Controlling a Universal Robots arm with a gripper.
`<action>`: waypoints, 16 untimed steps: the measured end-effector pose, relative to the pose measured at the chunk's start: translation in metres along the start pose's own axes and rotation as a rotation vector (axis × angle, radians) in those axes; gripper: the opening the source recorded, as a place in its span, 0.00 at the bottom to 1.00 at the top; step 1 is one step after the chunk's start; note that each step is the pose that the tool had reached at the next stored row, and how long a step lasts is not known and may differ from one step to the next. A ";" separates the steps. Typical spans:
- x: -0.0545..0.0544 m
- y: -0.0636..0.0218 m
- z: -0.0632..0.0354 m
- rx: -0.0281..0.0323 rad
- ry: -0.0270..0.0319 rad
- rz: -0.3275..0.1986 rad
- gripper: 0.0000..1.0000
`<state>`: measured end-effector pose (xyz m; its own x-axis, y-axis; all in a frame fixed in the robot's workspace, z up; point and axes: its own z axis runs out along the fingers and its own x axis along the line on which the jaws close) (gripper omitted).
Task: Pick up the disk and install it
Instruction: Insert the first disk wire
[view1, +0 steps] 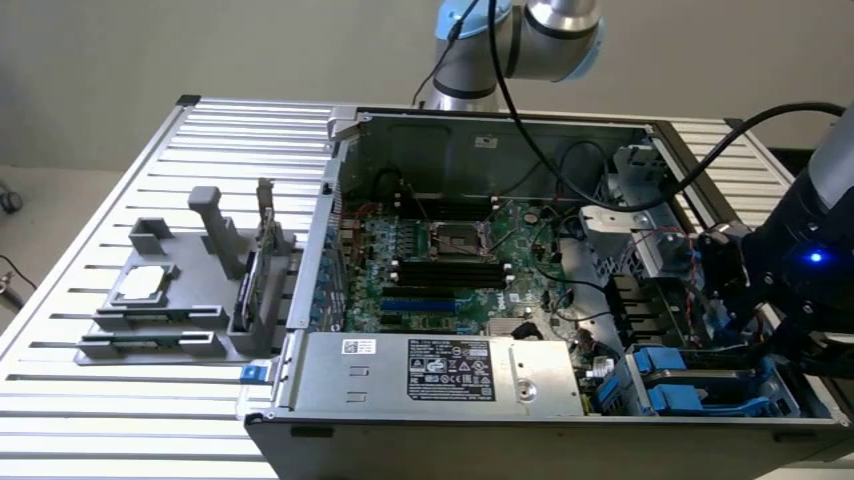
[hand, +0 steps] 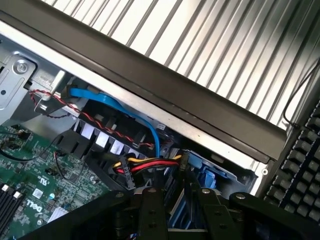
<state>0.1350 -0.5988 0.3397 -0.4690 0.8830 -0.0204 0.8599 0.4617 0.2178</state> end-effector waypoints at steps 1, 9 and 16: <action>0.000 0.0004 0.0001 -0.0015 0.0034 0.001 0.31; -0.004 -0.0005 -0.0016 0.0144 0.0166 0.020 0.31; -0.007 -0.0017 -0.0034 0.0204 0.0210 0.055 0.31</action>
<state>0.1360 -0.6058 0.3428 -0.4249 0.9052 0.0116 0.8883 0.4144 0.1981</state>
